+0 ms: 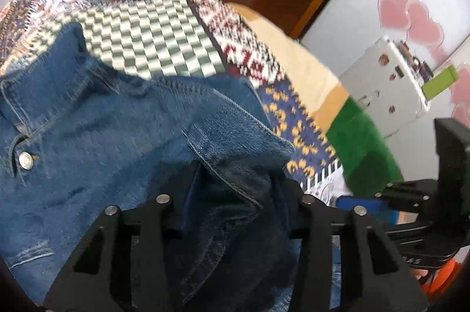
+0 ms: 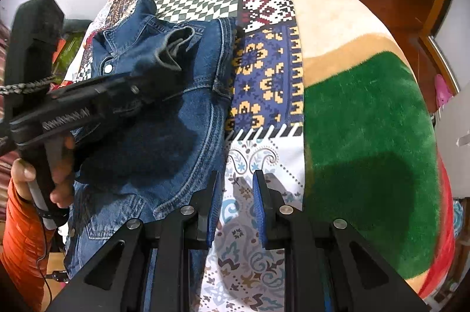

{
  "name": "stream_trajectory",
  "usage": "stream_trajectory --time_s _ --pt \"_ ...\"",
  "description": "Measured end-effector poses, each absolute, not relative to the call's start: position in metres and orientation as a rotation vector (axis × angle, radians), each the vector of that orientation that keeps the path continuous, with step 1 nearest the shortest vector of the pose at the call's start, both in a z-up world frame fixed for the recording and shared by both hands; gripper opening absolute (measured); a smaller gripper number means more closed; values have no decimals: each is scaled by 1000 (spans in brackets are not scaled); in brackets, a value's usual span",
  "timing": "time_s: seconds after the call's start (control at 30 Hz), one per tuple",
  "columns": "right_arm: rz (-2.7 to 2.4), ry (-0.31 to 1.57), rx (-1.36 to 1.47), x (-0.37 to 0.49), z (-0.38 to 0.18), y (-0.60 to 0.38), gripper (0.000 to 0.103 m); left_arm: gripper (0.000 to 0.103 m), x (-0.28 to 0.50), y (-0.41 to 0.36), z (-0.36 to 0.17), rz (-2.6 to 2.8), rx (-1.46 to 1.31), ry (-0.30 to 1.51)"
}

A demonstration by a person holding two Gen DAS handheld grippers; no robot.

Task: Fold large clothes

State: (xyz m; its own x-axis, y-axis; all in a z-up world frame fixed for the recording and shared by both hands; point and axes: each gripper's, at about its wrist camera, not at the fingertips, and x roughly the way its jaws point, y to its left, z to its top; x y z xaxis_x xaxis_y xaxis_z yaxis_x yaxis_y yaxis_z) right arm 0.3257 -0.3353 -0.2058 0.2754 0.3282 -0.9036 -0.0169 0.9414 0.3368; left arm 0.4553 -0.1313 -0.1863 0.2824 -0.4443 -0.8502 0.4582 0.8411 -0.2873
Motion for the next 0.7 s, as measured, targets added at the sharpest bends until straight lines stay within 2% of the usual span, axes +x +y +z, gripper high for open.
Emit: stream_trajectory --time_s 0.07,0.13,0.3,0.5,0.7 --pt "239 1273 280 329 -204 -332 17 32 455 -126 -174 -586 18 1088" --pt "247 1264 269 333 -199 -327 17 29 452 -115 -159 -574 9 1035" --pt "267 1225 219 345 -180 -310 17 27 445 -72 -115 -506 -27 885" --pt "293 1190 152 366 -166 -279 17 25 428 26 -63 -344 -112 732" --pt "278 1235 29 395 -187 -245 17 24 397 106 -56 -206 -139 683"
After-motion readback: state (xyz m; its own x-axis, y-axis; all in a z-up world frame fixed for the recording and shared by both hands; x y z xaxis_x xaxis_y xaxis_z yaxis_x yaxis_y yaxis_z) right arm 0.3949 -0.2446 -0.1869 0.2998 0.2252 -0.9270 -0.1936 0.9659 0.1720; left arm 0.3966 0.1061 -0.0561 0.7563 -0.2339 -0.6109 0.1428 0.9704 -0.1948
